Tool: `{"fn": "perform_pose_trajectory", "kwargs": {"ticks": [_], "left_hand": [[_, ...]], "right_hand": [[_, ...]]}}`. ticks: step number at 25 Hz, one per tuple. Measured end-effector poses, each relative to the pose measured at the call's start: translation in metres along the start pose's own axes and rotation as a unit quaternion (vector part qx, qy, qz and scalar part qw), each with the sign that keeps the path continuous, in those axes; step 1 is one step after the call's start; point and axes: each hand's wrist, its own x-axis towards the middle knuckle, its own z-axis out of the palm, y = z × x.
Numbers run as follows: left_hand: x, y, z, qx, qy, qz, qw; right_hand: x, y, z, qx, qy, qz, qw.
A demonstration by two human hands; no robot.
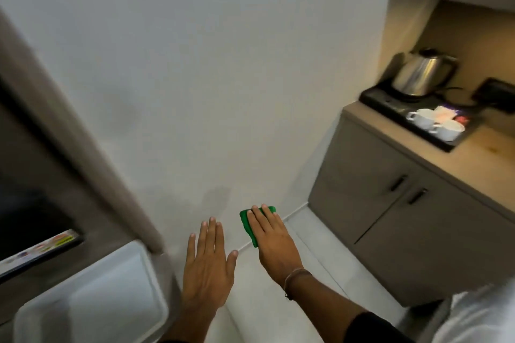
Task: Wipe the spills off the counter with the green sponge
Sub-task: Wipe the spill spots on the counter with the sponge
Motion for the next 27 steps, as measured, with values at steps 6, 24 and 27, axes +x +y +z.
{"fn": "perform_pose_trajectory", "kwargs": {"ticks": [6, 24, 27], "left_hand": [[0.094, 0.214, 0.017, -0.008, 0.017, 0.133, 0.991], [0.318, 0.678, 0.095, -0.053, -0.063, 0.497, 0.864], [0.352, 0.721, 0.109, -0.03, -0.09, 0.52, 0.849]], "right_hand": [[-0.047, 0.209, -0.088, -0.055, 0.018, 0.121, 0.991], [-0.169, 0.61, -0.242, -0.105, -0.009, 0.505, 0.857], [-0.172, 0.653, -0.246, -0.099, -0.021, 0.548, 0.83]]}}
